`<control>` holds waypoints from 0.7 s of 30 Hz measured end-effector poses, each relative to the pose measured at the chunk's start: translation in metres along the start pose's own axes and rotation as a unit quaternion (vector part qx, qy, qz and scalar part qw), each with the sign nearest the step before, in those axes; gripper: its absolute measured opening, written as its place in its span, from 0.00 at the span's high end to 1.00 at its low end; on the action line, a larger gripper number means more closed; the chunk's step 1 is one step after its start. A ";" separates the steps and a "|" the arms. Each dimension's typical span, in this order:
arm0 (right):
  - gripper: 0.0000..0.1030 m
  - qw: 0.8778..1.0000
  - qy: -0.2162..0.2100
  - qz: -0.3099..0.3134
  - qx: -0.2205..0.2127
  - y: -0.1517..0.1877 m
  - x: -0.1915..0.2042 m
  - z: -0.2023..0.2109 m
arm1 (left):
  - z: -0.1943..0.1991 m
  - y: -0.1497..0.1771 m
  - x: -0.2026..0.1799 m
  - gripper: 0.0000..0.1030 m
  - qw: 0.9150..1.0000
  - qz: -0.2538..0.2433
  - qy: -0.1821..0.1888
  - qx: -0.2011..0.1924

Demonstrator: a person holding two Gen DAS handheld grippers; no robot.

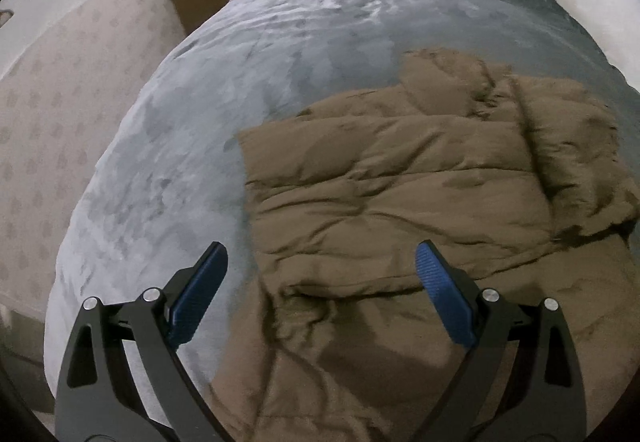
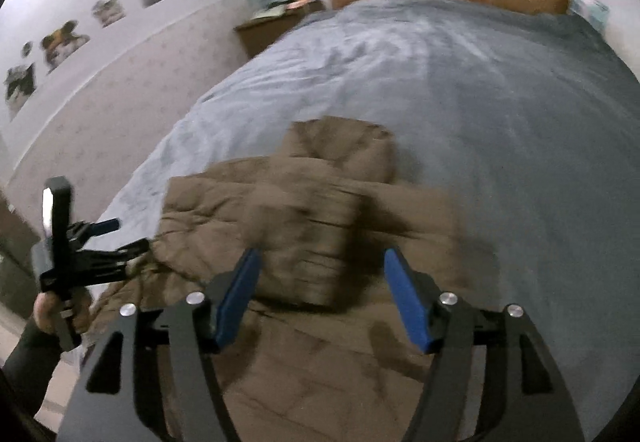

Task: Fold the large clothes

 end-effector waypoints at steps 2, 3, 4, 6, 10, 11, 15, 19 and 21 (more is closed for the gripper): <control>0.36 1.000 0.016 -0.027 0.004 0.009 -0.029 0.001 | 0.005 -0.001 -0.013 0.08 1.000 -0.011 0.004 -0.004; 0.36 0.999 0.025 -0.034 0.007 0.013 -0.040 -0.001 | 0.008 -0.002 -0.021 0.07 1.000 -0.017 0.007 -0.007; 0.36 0.999 0.033 -0.041 0.010 0.018 -0.050 -0.002 | 0.010 -0.003 -0.031 0.07 1.000 -0.024 0.011 -0.010; 0.36 0.997 0.046 -0.052 0.020 0.028 -0.069 -0.006 | 0.014 -0.005 -0.051 0.06 0.999 -0.040 0.017 -0.015; 0.36 0.995 0.056 -0.069 0.034 0.043 -0.093 -0.014 | 0.014 -0.008 -0.078 0.06 0.998 -0.057 0.024 -0.014; 0.36 0.995 0.055 -0.073 0.038 0.046 -0.099 -0.017 | 0.014 -0.009 -0.085 0.06 0.998 -0.059 0.030 -0.013; 0.36 0.995 0.040 -0.084 0.047 0.051 -0.105 -0.029 | 0.014 -0.011 -0.112 0.06 0.996 -0.071 0.054 -0.014; 0.38 0.995 0.022 -0.080 0.058 0.052 -0.098 -0.043 | 0.008 -0.016 -0.136 0.07 0.994 -0.092 0.056 -0.013; 0.53 0.995 0.021 -0.072 0.065 0.054 -0.094 -0.048 | 0.002 -0.019 -0.144 0.16 0.994 -0.097 0.056 -0.008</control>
Point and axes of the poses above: each gripper's, at about its wrist camera, not at the fingertips, and z roughly against the way its jaws point, x to its left, y to its underside, the point moved 8 cm from there along -z, roughly the way its jaws point, and after that the axes turned 15 degrees about x, right-handed, at the moved point
